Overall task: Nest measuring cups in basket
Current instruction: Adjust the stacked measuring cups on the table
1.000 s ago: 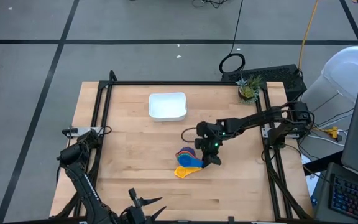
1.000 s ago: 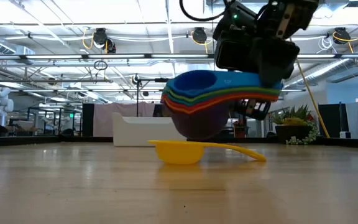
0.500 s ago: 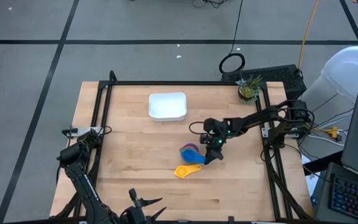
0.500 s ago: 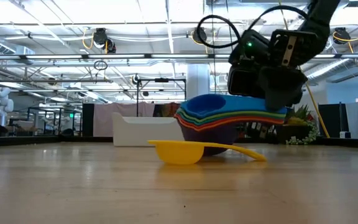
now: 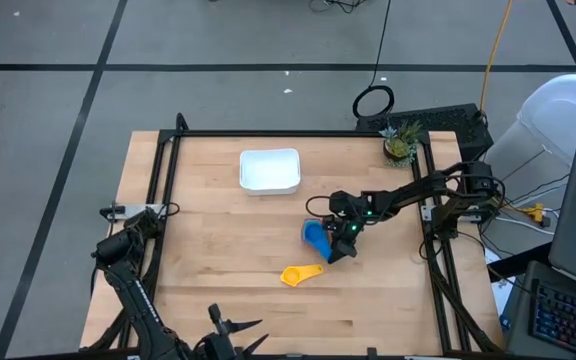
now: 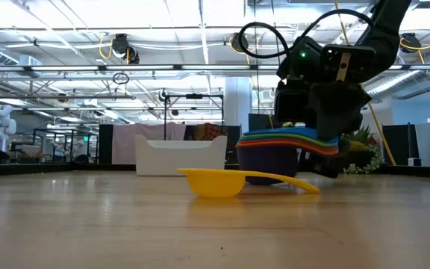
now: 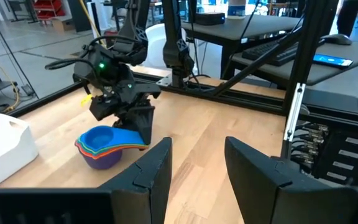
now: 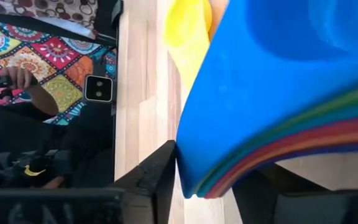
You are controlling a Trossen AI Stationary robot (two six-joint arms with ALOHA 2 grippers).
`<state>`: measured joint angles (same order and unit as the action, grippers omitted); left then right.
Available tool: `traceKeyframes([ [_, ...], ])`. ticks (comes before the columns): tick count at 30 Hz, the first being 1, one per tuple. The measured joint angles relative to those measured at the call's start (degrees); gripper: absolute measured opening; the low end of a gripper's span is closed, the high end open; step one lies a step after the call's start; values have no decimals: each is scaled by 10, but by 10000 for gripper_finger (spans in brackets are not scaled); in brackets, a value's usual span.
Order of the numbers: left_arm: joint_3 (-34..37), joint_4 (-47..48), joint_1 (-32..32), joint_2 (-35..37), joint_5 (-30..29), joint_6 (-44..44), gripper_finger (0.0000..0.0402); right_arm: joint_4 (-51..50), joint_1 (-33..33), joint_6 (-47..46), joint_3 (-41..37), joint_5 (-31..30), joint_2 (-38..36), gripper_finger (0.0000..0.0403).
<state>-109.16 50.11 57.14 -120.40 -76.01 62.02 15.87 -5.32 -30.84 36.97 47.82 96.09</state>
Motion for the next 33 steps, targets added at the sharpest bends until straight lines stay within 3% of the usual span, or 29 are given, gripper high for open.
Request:
traceKeyframes([
  [11, 0, -11, -1, 0, 0, -14, 152, -7, -18, 39, 0, -6, -56, 179],
  [25, 0, -11, -3, 0, 0, -14, 152, -253, -33, 196, 1, -178, -168, 189],
  [33, 0, -9, -9, 0, 0, -20, 152, -318, 24, 255, 19, -307, -267, 189],
])
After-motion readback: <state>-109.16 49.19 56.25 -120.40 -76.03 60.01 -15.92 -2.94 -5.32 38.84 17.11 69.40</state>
